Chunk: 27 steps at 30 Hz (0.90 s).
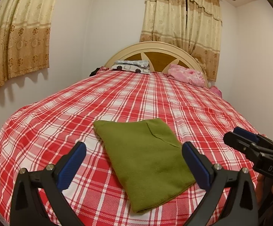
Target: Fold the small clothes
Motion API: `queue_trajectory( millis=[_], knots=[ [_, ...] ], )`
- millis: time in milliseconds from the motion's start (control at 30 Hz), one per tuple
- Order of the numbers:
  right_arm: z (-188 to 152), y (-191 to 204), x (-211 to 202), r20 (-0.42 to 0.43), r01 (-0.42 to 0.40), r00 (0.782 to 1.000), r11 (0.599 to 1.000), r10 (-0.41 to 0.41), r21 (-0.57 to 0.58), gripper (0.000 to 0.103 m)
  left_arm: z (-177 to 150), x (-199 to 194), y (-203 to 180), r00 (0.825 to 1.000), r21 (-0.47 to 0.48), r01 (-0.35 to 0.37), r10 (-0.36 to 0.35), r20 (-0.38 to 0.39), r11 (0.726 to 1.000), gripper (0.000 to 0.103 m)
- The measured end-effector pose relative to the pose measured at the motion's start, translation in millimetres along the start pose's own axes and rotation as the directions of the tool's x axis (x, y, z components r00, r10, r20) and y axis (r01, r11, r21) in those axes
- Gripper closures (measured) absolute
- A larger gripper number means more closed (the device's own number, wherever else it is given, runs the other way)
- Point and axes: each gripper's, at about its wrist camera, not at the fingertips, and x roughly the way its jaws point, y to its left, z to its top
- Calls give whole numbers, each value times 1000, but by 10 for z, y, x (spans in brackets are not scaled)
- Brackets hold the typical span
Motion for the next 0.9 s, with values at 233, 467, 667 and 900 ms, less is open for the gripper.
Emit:
queue_trajectory(
  millis=[233, 467, 667, 900],
  knots=[
    [37, -29, -56, 19, 5, 1000, 1000, -5, 7, 33, 46, -81, -10, 999, 3, -19, 19, 40, 1000, 0],
    [86, -80, -136, 35, 11, 999, 1000, -11, 15, 33, 87, -138, -14, 997, 13, -23, 22, 71, 1000, 0],
    [117, -59, -157, 41, 6, 999, 1000, -7, 12, 33, 73, -119, -8, 997, 15, -30, 29, 67, 999, 0],
    [77, -15, -137, 27, -2, 1000, 1000, 2, -3, 32, 28, -113, -6, 997, 15, -28, 27, 70, 999, 0]
  ],
)
